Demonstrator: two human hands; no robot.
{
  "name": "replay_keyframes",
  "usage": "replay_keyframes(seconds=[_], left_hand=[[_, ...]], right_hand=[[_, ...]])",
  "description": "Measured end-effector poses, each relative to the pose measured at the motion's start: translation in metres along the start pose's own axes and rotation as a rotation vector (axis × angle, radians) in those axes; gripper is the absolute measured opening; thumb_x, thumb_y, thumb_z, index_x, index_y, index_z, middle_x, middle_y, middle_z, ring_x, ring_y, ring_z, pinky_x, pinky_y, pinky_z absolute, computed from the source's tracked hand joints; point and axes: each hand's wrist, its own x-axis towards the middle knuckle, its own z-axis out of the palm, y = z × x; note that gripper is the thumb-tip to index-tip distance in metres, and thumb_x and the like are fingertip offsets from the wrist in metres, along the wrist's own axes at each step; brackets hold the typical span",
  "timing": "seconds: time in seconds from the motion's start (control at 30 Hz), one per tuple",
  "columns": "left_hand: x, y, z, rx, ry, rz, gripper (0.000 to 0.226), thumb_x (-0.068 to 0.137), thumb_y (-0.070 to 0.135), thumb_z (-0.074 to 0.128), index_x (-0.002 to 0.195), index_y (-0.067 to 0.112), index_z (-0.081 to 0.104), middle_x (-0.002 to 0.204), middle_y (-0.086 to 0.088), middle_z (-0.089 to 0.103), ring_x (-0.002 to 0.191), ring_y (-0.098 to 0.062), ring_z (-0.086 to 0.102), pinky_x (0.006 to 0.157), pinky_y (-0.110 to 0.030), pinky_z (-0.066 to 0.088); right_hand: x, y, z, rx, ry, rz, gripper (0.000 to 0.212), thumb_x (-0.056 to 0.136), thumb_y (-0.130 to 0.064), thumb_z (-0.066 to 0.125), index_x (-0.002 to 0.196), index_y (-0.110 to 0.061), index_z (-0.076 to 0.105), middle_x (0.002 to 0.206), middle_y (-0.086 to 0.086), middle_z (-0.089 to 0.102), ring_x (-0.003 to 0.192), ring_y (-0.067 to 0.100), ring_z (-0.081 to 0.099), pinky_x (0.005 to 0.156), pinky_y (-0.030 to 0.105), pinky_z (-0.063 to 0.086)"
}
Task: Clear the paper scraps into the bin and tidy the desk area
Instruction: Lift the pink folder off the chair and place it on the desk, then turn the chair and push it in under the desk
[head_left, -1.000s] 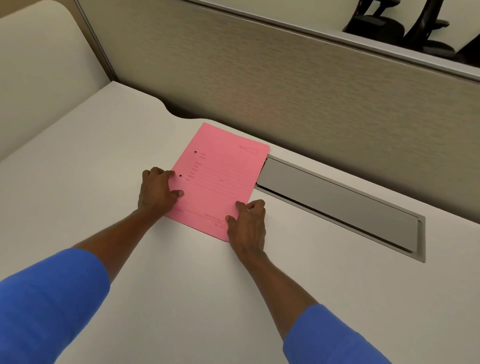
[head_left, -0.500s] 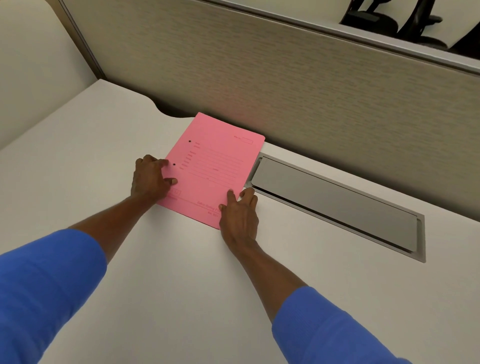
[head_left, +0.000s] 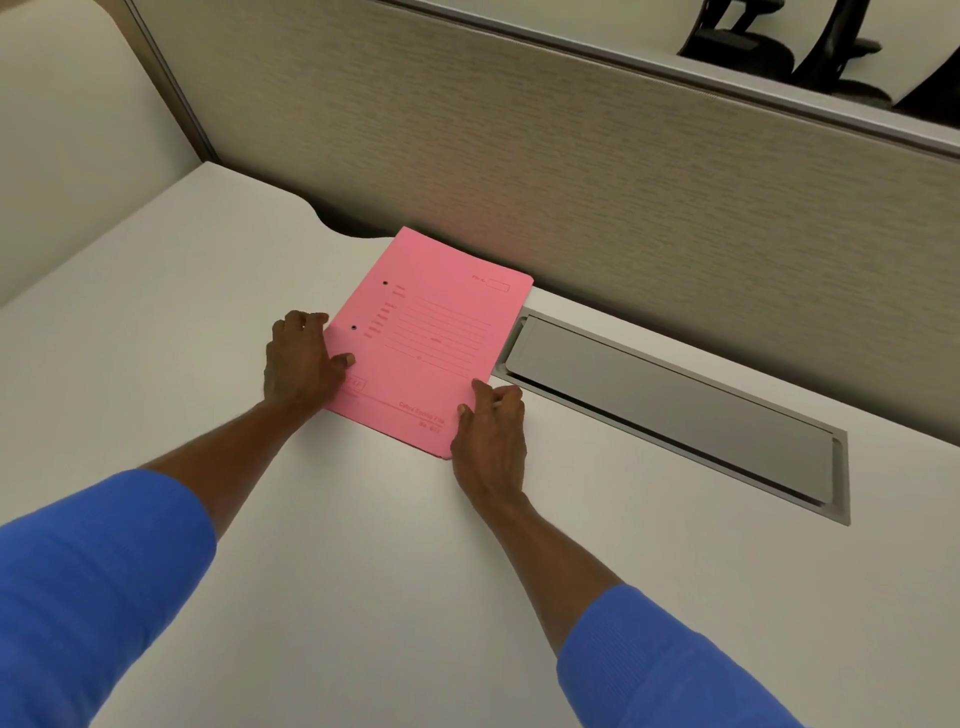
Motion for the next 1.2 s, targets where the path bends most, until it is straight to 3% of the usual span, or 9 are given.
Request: replay_keyframes(seconds=[0.17,0.27,0.37,0.43,0.5,0.67,0.93,1.07,1.2], left_hand=[[-0.044,-0.013,-0.012,-0.021,0.138,0.006,0.057,0.091,0.030,0.078,0.137,0.004,0.055,0.136,-0.021,0.057,0.129,-0.044,0.051,0.104,-0.059,0.048],[-0.084,-0.025,-0.025,-0.043,0.170,0.014,0.035,0.091,0.028,0.078,0.119,0.010,0.068,0.122,-0.013,0.065,0.120,-0.040,0.057,0.095,-0.054,0.052],[-0.130,-0.041,-0.041,-0.055,0.111,-0.029,0.014,0.094,0.037,0.074,0.093,0.023,0.074,0.101,0.001,0.071,0.107,-0.030,0.065,0.081,-0.043,0.054],[-0.162,-0.054,-0.052,-0.103,0.025,-0.075,0.023,0.094,0.043,0.073,0.078,0.026,0.069,0.079,0.010,0.070,0.088,-0.026,0.071,0.071,-0.035,0.054],[-0.195,-0.070,-0.060,-0.132,-0.074,-0.075,0.028,0.093,0.045,0.073,0.072,0.029,0.065,0.071,0.012,0.069,0.077,-0.020,0.072,0.069,-0.032,0.054],[-0.293,-0.116,-0.081,-0.138,-0.222,-0.054,0.030,0.093,0.048,0.072,0.070,0.032,0.062,0.065,0.013,0.066,0.067,-0.004,0.063,0.060,-0.026,0.046],[-0.457,-0.207,-0.104,-0.196,-0.336,-0.180,0.020,0.096,0.049,0.070,0.084,0.033,0.072,0.080,0.015,0.073,0.075,-0.004,0.069,0.074,-0.034,0.064],[-0.525,-0.242,-0.113,-0.190,-0.325,-0.249,0.020,0.094,0.048,0.073,0.083,0.032,0.073,0.075,0.013,0.073,0.070,-0.004,0.070,0.068,-0.033,0.063],[-0.580,-0.269,-0.115,-0.171,-0.414,-0.291,0.016,0.095,0.044,0.073,0.082,0.037,0.069,0.076,0.010,0.074,0.070,-0.003,0.071,0.065,-0.026,0.060]], right_hand=[[-0.033,0.012,-0.009,0.074,0.007,0.008,0.045,0.101,-0.021,0.062,0.144,-0.017,0.052,0.131,0.002,0.048,0.124,0.021,0.054,0.090,0.041,0.058],[-0.065,0.016,-0.016,0.031,-0.015,0.015,0.045,0.096,-0.020,0.064,0.140,-0.023,0.054,0.133,-0.003,0.047,0.124,0.021,0.056,0.087,0.040,0.056],[-0.102,0.017,-0.023,0.029,-0.055,0.040,0.045,0.096,-0.021,0.062,0.139,-0.030,0.053,0.132,-0.008,0.046,0.121,0.017,0.058,0.083,0.039,0.055],[-0.131,0.016,-0.028,0.023,-0.091,0.049,0.043,0.096,-0.022,0.061,0.138,-0.032,0.053,0.132,-0.009,0.047,0.122,0.015,0.059,0.085,0.039,0.056],[-0.163,0.014,-0.032,-0.009,-0.132,0.052,0.041,0.097,-0.024,0.060,0.135,-0.034,0.053,0.130,-0.010,0.049,0.124,0.012,0.057,0.087,0.038,0.056],[-0.248,0.010,-0.041,-0.063,-0.232,0.065,0.032,0.098,-0.030,0.059,0.128,-0.039,0.053,0.120,-0.018,0.051,0.118,0.006,0.058,0.086,0.034,0.054],[-0.376,0.004,-0.049,-0.074,-0.266,0.126,0.040,0.095,-0.029,0.064,0.132,-0.038,0.052,0.114,-0.015,0.058,0.112,0.013,0.063,0.084,0.033,0.047],[-0.429,0.001,-0.045,-0.072,-0.289,0.134,0.038,0.095,-0.031,0.064,0.131,-0.039,0.052,0.112,-0.015,0.060,0.104,0.012,0.064,0.084,0.035,0.048],[-0.470,-0.004,-0.042,-0.075,-0.308,0.164,0.036,0.094,-0.032,0.063,0.127,-0.042,0.053,0.111,-0.016,0.061,0.093,0.011,0.061,0.080,0.034,0.044]])
